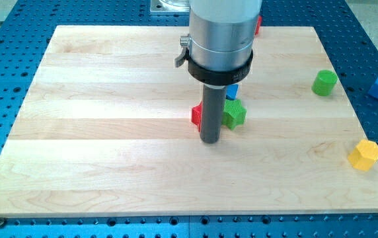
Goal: Place the hexagon at the right center of the board
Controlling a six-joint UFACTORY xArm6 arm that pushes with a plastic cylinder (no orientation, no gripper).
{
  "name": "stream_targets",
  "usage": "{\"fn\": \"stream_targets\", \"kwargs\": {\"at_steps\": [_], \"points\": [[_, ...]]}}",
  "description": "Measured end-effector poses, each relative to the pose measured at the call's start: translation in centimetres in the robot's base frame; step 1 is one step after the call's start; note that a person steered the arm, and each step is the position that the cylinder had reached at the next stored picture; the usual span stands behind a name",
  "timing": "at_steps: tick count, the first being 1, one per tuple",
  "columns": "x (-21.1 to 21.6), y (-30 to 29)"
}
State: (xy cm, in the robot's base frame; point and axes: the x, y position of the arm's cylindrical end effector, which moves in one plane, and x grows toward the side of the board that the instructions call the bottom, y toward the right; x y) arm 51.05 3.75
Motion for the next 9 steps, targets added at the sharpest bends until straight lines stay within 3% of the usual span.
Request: {"fn": "stream_targets", "kwargs": {"at_steps": [1,2,4,5,6,7,9], "points": [[5.5,4.4],[10.6,14.6],[10.2,30.3],[6.8,28.6],[4.7,21.2],[1.2,18.0],[-1.3,23.5]]}}
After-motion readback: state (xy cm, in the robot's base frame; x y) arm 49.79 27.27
